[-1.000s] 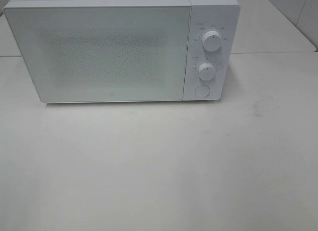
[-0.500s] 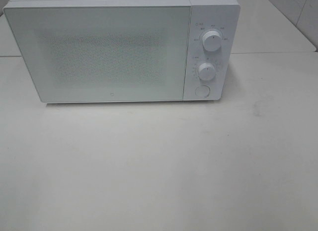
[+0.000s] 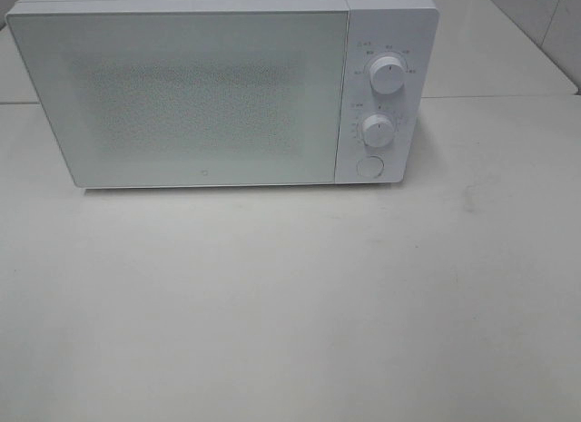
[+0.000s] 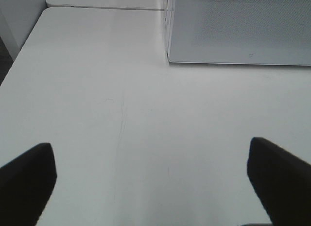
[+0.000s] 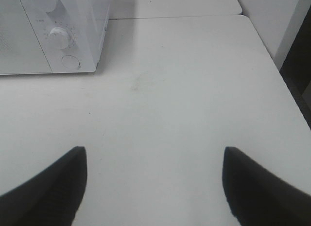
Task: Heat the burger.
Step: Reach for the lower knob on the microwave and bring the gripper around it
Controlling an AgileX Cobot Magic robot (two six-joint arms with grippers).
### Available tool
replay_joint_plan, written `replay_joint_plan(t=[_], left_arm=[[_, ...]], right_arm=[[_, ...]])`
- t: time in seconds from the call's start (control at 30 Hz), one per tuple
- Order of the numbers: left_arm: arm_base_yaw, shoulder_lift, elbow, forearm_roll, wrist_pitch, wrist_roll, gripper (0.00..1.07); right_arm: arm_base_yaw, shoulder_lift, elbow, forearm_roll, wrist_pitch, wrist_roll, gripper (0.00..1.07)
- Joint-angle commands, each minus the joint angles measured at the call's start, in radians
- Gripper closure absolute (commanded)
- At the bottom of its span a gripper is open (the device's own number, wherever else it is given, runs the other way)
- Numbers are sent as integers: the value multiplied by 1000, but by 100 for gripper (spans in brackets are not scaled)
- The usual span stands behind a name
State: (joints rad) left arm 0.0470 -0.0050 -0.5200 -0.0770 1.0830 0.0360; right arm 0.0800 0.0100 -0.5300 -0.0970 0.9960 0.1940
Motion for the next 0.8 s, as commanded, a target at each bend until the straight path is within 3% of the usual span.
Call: replay_joint_plan(t=[0.03,0.8], left_arm=[[3,-22,3,-1,-11,-8,6],[3,-22,3,-1,-11,-8,6]], right_arm=[[-4,51,-17,-1,-46,1,32],[-4,388,-9,-1,-390,1,32]])
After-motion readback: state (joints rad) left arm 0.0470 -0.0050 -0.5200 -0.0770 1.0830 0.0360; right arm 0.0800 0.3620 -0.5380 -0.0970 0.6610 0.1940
